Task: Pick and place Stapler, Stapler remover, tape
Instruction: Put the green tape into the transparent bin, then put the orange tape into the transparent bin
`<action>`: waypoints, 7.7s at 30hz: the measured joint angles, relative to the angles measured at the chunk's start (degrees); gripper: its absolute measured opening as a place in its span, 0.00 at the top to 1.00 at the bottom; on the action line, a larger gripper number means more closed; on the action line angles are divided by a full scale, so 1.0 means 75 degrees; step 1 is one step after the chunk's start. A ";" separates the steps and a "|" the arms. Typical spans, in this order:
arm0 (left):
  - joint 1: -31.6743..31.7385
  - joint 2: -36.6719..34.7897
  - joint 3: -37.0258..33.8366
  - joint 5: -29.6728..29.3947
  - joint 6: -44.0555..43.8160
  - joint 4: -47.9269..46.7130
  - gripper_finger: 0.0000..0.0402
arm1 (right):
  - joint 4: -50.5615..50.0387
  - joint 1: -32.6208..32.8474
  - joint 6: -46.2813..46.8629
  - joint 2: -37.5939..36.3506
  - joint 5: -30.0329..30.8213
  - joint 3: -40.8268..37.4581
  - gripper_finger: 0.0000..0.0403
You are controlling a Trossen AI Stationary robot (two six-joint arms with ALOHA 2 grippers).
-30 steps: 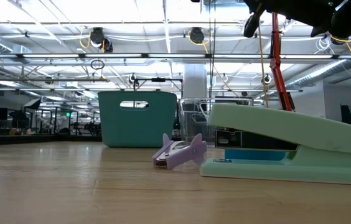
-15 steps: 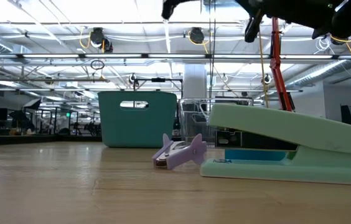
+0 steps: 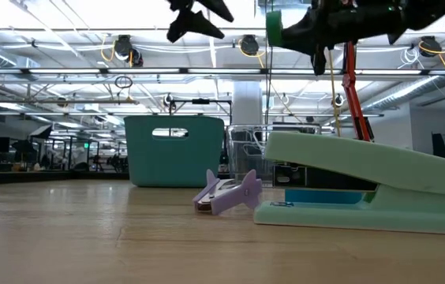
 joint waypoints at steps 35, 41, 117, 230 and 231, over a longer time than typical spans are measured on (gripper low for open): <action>0.0625 -0.6588 -0.7443 -0.1063 -0.0132 0.4711 0.61 | -0.5866 -0.1363 -0.1419 0.4658 0.0648 0.4659 0.92; 0.0771 -0.6833 -0.7576 -0.1052 -0.0143 0.4754 0.61 | -0.6948 -0.1560 -0.1601 0.5625 0.0629 0.5536 0.92; 0.1071 -0.6759 -0.7573 -0.1049 -0.0039 0.4578 0.61 | -0.7664 -0.1223 -0.5972 0.6986 0.3463 0.5826 0.74; -0.1564 -1.1428 -0.8989 0.0725 0.2696 0.1572 0.61 | -0.5203 0.2499 0.4916 0.3448 0.1189 0.0385 0.63; -0.1564 -1.1428 -0.8989 0.0726 0.2723 0.1579 0.61 | -0.5069 0.2496 0.4931 0.3511 0.1187 0.0386 0.63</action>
